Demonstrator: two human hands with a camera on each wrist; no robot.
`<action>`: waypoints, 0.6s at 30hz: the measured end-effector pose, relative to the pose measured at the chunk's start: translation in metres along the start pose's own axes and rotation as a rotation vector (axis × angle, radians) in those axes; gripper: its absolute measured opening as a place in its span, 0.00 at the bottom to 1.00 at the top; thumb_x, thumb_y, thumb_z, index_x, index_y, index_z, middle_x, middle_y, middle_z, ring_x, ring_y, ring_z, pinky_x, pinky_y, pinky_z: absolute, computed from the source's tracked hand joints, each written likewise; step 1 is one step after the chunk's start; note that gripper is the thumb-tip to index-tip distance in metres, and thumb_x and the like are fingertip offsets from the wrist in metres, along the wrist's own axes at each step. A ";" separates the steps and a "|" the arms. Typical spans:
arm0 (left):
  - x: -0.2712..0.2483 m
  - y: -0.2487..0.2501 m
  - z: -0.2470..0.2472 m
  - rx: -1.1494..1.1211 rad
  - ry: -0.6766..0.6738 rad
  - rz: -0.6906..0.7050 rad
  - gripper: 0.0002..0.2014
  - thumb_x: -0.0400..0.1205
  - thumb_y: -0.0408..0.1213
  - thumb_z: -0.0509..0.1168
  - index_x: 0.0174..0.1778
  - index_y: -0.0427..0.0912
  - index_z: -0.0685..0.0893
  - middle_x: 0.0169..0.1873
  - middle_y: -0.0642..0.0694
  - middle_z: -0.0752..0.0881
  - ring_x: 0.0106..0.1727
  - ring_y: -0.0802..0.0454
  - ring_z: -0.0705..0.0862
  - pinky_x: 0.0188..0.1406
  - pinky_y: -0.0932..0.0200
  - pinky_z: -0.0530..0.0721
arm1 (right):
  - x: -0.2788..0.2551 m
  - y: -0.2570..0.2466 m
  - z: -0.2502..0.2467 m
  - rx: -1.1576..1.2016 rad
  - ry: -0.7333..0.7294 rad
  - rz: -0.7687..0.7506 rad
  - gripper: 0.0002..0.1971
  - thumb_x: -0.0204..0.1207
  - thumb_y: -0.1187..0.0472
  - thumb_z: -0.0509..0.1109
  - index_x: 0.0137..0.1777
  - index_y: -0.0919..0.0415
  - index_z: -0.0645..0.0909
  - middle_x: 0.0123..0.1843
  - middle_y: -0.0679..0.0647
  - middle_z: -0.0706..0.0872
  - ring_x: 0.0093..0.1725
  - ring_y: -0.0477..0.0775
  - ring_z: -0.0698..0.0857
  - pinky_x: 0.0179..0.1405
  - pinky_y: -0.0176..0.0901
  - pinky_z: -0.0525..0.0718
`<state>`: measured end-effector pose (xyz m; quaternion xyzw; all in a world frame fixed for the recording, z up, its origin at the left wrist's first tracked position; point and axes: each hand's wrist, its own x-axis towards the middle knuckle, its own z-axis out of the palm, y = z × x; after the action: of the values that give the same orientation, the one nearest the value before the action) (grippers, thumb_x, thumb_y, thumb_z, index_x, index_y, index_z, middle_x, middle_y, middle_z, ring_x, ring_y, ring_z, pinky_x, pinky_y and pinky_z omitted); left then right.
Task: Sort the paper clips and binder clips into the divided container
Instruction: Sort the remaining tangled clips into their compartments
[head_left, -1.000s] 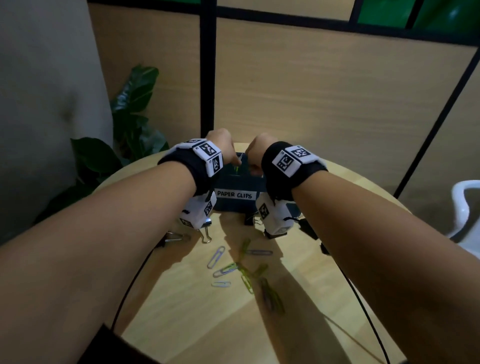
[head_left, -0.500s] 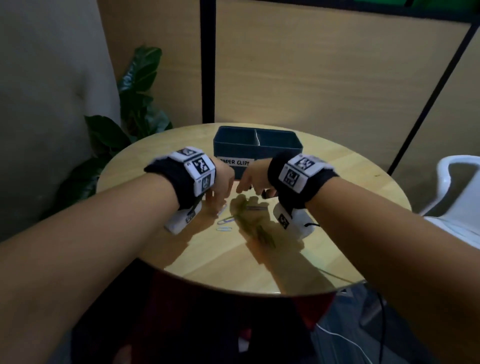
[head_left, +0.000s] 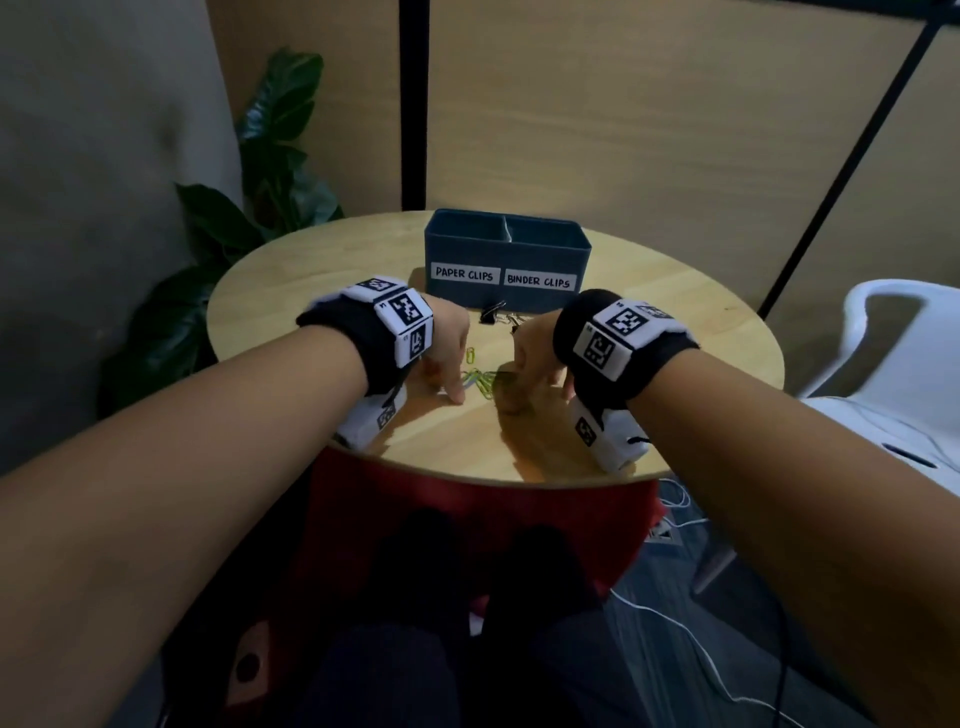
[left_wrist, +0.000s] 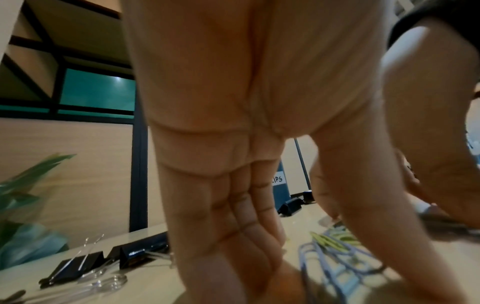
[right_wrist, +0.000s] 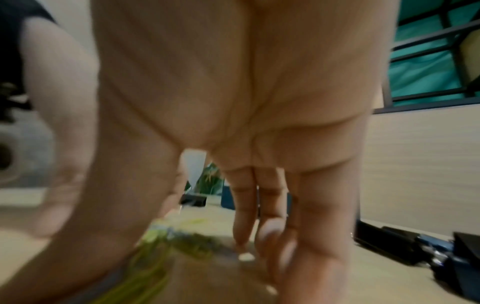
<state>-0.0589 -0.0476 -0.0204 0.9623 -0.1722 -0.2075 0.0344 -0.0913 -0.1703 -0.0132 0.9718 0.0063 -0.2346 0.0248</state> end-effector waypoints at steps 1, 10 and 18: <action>0.000 0.002 0.001 0.019 0.013 -0.002 0.19 0.70 0.42 0.78 0.48 0.34 0.83 0.39 0.43 0.82 0.31 0.51 0.78 0.28 0.65 0.77 | 0.002 -0.001 0.001 -0.007 0.002 -0.006 0.26 0.74 0.48 0.71 0.60 0.72 0.82 0.53 0.60 0.85 0.47 0.57 0.85 0.41 0.39 0.83; 0.001 0.004 0.009 -0.106 0.042 0.037 0.17 0.75 0.32 0.74 0.58 0.30 0.87 0.39 0.43 0.87 0.40 0.48 0.86 0.55 0.51 0.87 | 0.009 -0.013 0.003 0.005 0.067 -0.059 0.21 0.75 0.59 0.72 0.66 0.68 0.80 0.54 0.58 0.88 0.57 0.57 0.86 0.60 0.45 0.83; 0.002 0.006 0.011 -0.020 0.139 0.059 0.16 0.76 0.33 0.72 0.58 0.31 0.87 0.44 0.41 0.85 0.42 0.48 0.83 0.30 0.65 0.80 | 0.020 -0.006 0.003 0.102 0.074 -0.035 0.19 0.76 0.59 0.71 0.63 0.70 0.82 0.60 0.64 0.88 0.49 0.59 0.85 0.53 0.47 0.85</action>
<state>-0.0634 -0.0536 -0.0303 0.9685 -0.1958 -0.1405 0.0619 -0.0752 -0.1644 -0.0249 0.9795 0.0120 -0.1988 -0.0293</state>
